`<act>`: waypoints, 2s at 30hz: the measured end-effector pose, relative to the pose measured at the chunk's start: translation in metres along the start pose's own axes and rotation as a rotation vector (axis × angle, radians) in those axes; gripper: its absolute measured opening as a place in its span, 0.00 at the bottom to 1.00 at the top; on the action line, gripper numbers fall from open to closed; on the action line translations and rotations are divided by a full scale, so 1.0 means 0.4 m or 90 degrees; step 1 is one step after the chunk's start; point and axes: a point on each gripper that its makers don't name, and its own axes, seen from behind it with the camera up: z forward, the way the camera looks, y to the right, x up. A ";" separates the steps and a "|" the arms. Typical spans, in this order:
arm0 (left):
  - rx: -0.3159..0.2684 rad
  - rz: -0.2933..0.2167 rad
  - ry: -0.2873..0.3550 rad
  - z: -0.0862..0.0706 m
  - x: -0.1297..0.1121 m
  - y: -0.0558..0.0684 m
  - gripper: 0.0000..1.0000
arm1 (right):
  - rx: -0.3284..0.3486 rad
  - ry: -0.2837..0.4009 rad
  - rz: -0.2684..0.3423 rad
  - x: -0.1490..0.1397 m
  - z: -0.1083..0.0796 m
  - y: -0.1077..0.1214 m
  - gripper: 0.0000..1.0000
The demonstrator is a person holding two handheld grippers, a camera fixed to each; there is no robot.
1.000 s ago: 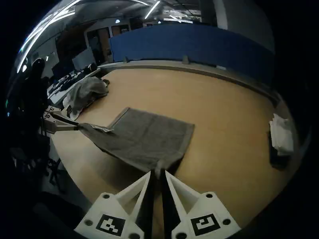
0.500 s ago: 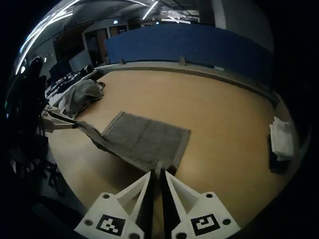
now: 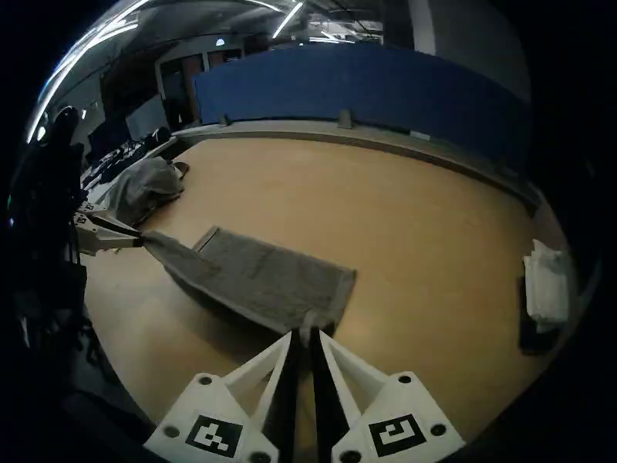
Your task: Fold towel
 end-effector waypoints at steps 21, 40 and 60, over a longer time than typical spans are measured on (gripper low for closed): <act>0.000 -0.014 -0.050 0.138 -0.009 -0.049 0.08 | 0.008 -0.050 0.023 -0.001 0.166 0.056 0.10; 0.016 -0.018 -0.071 0.208 -0.019 -0.079 0.10 | 0.001 -0.064 0.033 -0.002 0.224 0.080 0.11; 0.034 -0.024 -0.073 0.251 -0.009 -0.108 0.23 | -0.036 -0.076 -0.006 -0.002 0.266 0.119 0.31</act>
